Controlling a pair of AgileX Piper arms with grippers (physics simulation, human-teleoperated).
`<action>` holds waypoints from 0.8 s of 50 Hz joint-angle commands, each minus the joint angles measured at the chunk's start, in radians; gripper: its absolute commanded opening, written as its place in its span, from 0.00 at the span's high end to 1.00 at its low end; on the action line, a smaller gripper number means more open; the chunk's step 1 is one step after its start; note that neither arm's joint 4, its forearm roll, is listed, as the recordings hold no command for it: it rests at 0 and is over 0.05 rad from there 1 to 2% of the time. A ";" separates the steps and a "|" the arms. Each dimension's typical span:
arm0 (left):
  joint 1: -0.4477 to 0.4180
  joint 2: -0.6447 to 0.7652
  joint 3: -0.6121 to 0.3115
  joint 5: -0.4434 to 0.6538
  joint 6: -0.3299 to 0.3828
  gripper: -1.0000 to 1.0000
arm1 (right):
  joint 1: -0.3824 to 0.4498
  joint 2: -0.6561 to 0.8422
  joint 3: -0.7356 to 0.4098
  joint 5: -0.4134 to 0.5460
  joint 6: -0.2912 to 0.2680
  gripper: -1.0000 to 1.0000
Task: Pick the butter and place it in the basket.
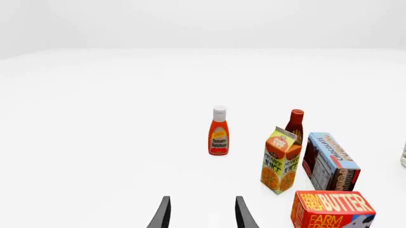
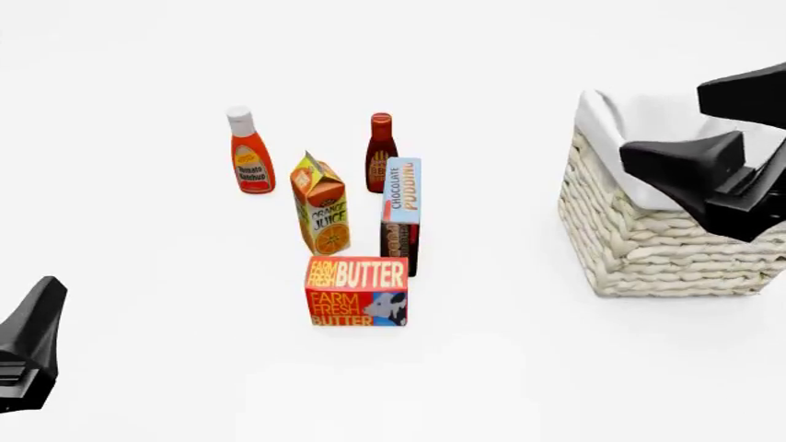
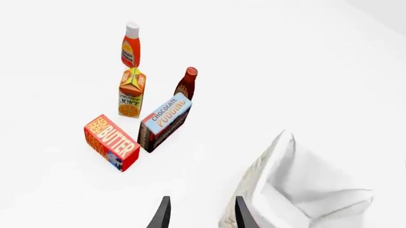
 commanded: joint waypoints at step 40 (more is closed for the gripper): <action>0.000 0.000 0.000 0.000 0.000 0.00 | 0.095 0.324 -0.302 0.297 -0.158 0.00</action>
